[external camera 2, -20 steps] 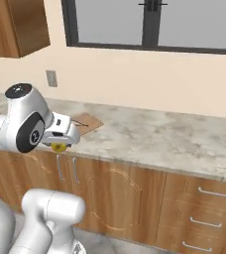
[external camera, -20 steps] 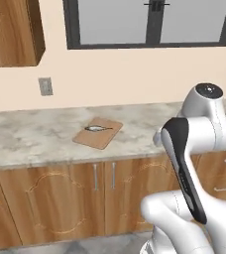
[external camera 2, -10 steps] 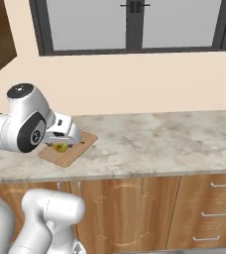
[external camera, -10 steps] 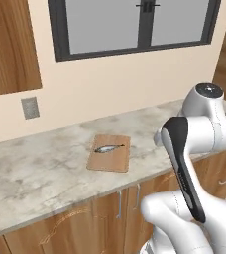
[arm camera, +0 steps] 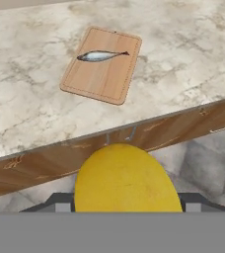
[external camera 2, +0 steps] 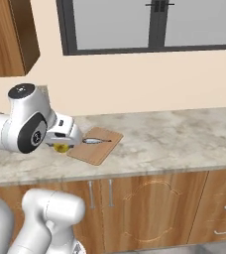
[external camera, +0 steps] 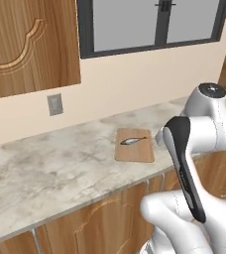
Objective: Retrieve a lemon from the fridge and place it on the cutting board with the fish.
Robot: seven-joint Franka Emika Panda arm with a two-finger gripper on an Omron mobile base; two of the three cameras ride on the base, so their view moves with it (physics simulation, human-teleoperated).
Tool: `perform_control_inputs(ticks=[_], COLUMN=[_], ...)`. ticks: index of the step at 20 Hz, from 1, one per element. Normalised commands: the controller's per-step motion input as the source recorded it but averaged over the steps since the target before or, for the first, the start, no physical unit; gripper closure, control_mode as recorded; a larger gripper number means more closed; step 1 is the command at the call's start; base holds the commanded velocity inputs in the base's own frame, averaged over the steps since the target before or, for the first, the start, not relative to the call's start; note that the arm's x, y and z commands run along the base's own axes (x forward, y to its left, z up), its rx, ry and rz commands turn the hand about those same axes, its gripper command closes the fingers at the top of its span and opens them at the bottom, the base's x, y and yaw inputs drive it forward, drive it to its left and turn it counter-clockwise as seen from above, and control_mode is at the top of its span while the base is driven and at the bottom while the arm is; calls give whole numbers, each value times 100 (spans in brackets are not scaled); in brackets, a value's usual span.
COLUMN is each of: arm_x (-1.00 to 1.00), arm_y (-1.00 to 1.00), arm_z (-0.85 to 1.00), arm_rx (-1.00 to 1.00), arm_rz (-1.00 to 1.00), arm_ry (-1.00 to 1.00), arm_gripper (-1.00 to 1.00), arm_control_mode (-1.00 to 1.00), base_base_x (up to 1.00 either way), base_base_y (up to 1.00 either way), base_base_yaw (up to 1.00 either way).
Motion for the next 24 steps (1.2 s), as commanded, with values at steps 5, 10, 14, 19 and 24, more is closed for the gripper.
perform_control_inputs(ticks=[5,10,14,19,24], arm_x=[1,81,87,74,46], arm_y=[0,1,-6,0,-5], arm_z=[0,0,-23,-69,-72], arm_rx=[0,0,0,0,0], arm_rz=[0,4,2,0,0], arm_ry=[0,1,22,19,-11], arm_gripper=[100,100,100,100,100], arm_control_mode=[-100,-100,-100,-100,-100], base_base_x=[2,0,0,0,0], base_base_y=[23,0,0,0,0], base_base_yaw=[-1,0,0,0,0])
